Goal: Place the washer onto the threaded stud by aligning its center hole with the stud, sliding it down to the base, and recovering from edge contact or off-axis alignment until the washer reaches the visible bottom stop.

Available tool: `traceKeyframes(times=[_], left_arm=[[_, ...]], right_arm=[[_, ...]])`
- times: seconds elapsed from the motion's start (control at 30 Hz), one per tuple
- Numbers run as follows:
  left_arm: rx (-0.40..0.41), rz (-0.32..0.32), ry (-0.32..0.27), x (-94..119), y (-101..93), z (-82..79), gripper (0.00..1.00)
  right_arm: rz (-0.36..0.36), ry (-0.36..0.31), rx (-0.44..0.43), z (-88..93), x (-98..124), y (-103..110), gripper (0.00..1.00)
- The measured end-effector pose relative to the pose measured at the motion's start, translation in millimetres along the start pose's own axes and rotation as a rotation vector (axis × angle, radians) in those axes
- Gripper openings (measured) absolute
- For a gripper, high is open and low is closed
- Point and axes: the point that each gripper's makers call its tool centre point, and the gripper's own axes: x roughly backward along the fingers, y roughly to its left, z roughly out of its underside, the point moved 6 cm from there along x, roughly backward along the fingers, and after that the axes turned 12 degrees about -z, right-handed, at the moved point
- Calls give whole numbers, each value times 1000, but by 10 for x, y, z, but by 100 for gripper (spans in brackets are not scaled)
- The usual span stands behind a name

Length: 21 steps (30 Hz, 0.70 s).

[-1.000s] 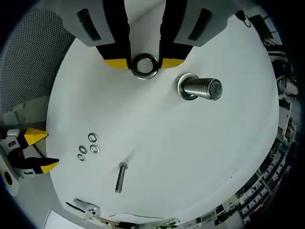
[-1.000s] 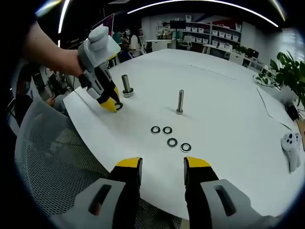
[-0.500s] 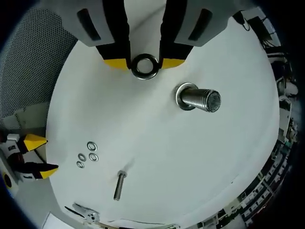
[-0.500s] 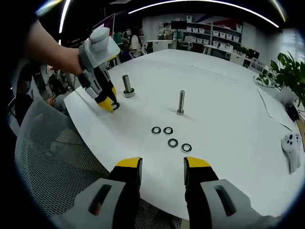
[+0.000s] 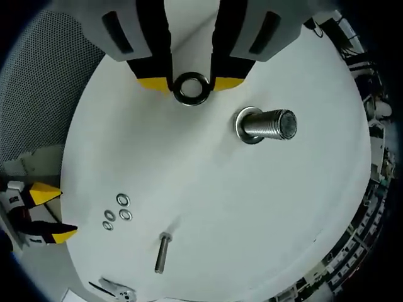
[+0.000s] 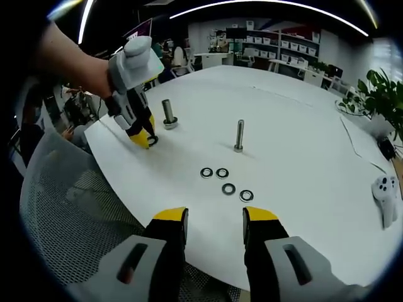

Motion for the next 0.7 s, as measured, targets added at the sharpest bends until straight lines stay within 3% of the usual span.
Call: traceKeyframes(times=[0.7], left_arm=[[16, 1, -44, 10, -6, 44, 20]], right_arm=[[7, 14, -2, 21, -2, -9, 37]])
